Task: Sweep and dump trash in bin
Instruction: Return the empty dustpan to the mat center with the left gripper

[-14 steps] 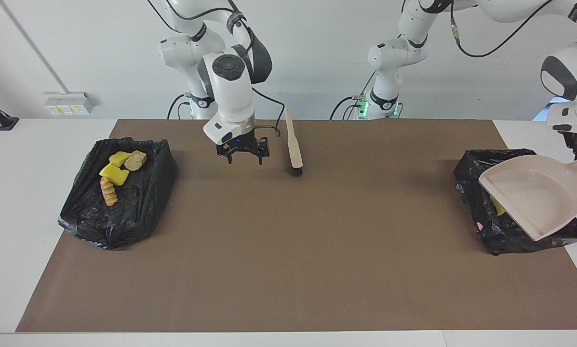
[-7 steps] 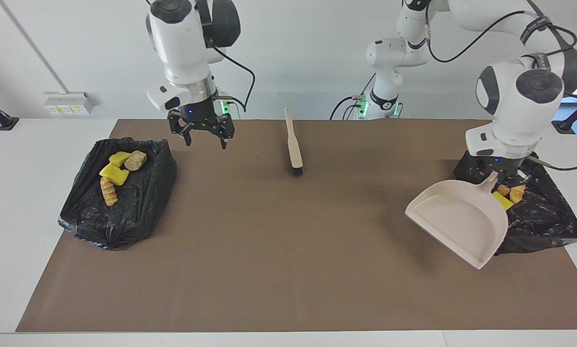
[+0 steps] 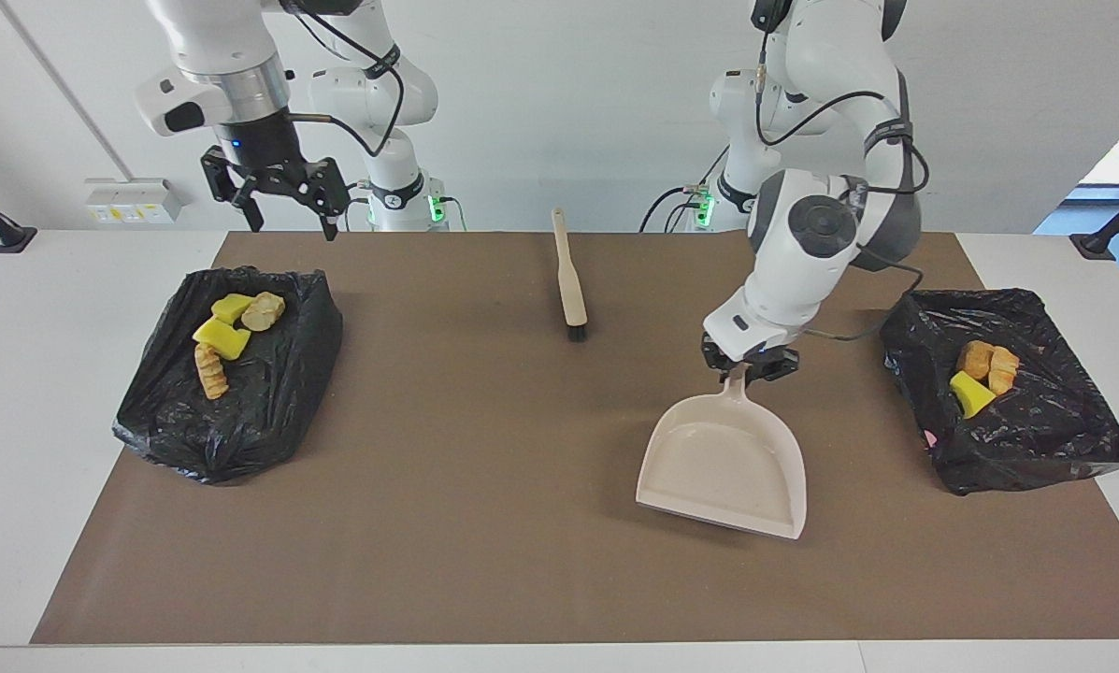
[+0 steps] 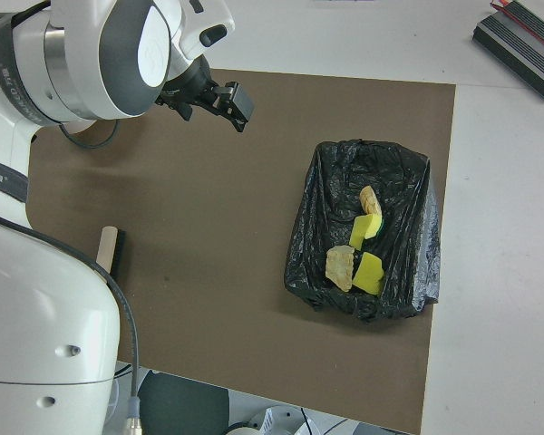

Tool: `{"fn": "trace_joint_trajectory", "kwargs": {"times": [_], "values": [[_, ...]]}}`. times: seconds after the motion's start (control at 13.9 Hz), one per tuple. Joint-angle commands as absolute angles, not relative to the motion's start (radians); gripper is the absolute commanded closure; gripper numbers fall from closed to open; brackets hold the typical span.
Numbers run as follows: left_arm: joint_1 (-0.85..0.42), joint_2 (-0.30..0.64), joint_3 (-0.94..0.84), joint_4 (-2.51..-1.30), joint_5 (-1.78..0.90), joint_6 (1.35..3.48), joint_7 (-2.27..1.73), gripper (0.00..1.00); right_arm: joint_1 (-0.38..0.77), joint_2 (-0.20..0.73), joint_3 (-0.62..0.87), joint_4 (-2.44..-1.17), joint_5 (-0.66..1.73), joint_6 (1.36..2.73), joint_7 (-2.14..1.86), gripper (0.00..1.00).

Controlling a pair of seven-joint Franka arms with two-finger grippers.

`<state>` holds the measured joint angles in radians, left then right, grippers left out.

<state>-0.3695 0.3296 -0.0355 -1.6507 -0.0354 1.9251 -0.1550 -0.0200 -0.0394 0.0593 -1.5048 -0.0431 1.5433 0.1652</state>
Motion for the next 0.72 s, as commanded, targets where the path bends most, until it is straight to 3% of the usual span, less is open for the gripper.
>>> {"fn": "trace_joint_trajectory", "kwargs": {"times": [0.0, 0.36, 0.65], "values": [[-0.452, 0.376, -0.012, -1.592, -0.080, 1.936, -0.328, 1.00, -0.028, -0.067, -0.010, -1.493, -0.052, 1.519, 0.028, 0.00], [-0.618, 0.558, -0.011, -1.422, -0.074, 1.939, -0.541, 1.00, -0.034, -0.115, -0.074, -1.537, -0.058, 1.513, -0.002, 0.00], [-0.647, 0.574, -0.014, -1.428, -0.100, 2.025, -0.569, 1.00, -0.041, -0.123, -0.071, -1.577, -0.041, 1.500, 0.002, 0.00]]}}
